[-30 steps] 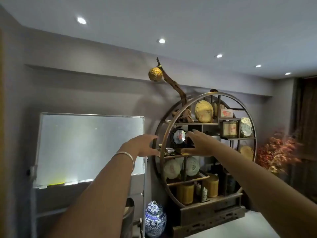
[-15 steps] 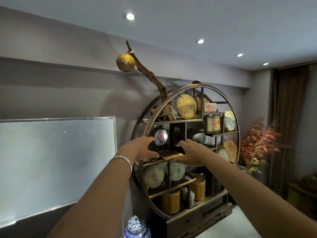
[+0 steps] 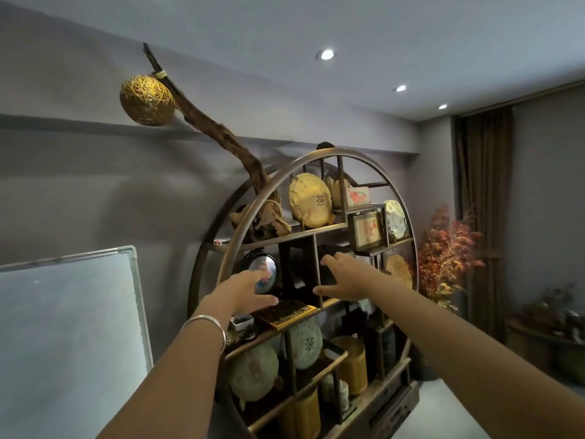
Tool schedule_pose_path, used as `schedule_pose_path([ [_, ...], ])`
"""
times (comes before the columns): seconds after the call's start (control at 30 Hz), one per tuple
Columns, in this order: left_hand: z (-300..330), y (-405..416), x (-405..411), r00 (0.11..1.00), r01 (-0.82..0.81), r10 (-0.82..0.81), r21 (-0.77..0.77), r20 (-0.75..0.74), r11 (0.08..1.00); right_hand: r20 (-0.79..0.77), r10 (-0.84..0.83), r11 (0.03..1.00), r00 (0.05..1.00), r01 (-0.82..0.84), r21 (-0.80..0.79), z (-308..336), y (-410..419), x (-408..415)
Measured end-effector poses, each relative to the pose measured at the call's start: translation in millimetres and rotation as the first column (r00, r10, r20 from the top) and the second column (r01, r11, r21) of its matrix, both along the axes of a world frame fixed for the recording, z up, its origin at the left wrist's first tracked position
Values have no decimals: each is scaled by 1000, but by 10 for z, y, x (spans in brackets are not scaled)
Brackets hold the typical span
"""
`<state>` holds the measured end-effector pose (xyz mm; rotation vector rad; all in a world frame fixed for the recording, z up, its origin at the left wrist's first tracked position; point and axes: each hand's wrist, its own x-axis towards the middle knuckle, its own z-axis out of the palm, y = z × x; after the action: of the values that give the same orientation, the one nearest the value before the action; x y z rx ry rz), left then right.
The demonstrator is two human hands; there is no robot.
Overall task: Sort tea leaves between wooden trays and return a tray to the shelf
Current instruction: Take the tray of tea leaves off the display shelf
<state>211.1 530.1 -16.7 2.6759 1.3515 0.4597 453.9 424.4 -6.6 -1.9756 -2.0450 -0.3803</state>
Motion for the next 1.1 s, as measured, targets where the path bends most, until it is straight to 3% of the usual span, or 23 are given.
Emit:
schedule_pose_path([
  [0.17,-284,685,346,1000,-8,7,-69,-15,998,-16,-10,1000,1000,10,-15,-148,582,356],
  [0.47,-405,1979,1216,1000,-22,22,42,-3,999,-7,45,997,999,-45,-59,-327,1883,1225],
  [0.7,-452,2989,1895,995,-77,78,21,-56,997,-17,155,985,988,-156,-73,-312,3077,1926],
  [1.1,-780,3747,2047,982,-188,188,-39,-14,981,-76,347,934,935,-352,-60,-751,4446,2133],
])
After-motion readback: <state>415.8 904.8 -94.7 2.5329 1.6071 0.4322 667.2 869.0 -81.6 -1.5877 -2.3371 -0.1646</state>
